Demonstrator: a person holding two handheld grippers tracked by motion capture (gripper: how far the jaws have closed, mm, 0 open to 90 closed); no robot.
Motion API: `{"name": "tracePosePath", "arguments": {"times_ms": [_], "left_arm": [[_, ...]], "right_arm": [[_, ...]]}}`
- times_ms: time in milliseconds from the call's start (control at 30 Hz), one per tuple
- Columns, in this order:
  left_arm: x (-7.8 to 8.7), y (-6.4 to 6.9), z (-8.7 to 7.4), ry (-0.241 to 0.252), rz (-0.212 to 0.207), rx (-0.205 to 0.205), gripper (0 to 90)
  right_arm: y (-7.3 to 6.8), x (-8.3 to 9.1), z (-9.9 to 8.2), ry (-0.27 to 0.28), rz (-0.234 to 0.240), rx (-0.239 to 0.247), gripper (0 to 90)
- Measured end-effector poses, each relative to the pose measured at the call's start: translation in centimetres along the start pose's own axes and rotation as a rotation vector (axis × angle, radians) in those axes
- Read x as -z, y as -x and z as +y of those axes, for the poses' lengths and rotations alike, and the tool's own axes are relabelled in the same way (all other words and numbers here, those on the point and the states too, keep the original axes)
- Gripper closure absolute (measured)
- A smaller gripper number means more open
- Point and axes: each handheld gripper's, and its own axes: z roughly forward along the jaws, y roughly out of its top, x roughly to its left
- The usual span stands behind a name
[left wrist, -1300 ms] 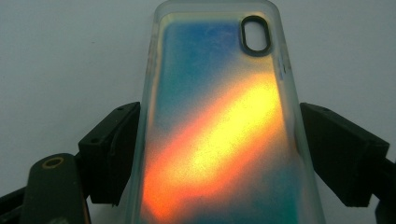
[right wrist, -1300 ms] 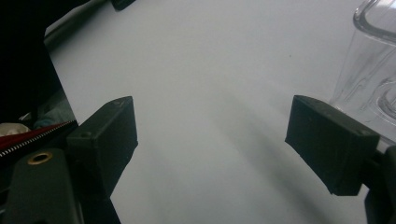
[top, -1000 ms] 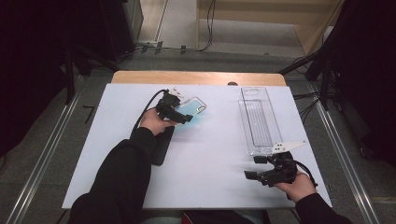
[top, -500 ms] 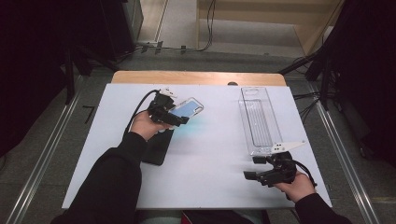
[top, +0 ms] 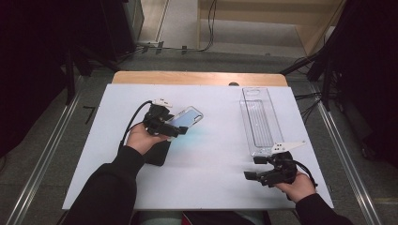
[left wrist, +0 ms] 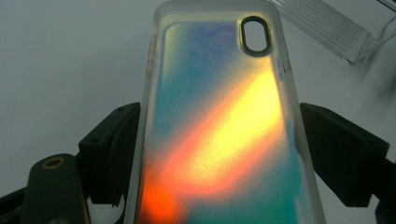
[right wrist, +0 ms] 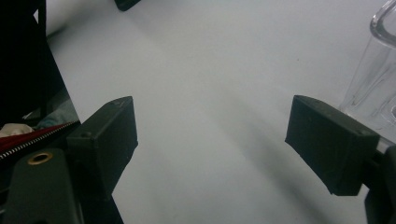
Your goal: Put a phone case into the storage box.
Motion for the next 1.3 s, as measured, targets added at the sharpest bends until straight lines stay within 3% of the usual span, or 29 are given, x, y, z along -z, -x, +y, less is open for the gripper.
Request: {"name": "tracePosePath", "arguments": {"times_ms": [267,467,633,767,1133,1300], "left_arm": [[0.1,1.1,-1.4,0.007,0.017,-0.001,17.2],[0.3,2.0,-2.4,0.007,0.002,0.025,17.3],[1.0,2.8,-3.2,0.029,0.025,0.052,17.3],[1.4,3.7,-4.0,0.053,0.037,0.071,17.2],[1.9,6.6,-5.6,0.113,0.069,0.131,17.2],[1.7,7.4,-5.9,0.14,0.063,0.16,17.2]], "right_arm": [[-0.3,0.0,0.2,0.008,0.004,0.023,14.7],[-0.4,-0.1,0.5,0.005,0.001,0.026,14.7],[-0.5,-0.4,0.8,0.003,0.007,0.034,14.7],[-0.7,-0.8,1.2,0.021,0.013,0.009,14.7],[-1.6,-1.1,2.0,0.023,0.024,-0.005,14.7],[-2.3,-1.1,2.5,0.047,0.03,-0.035,14.7]]}}
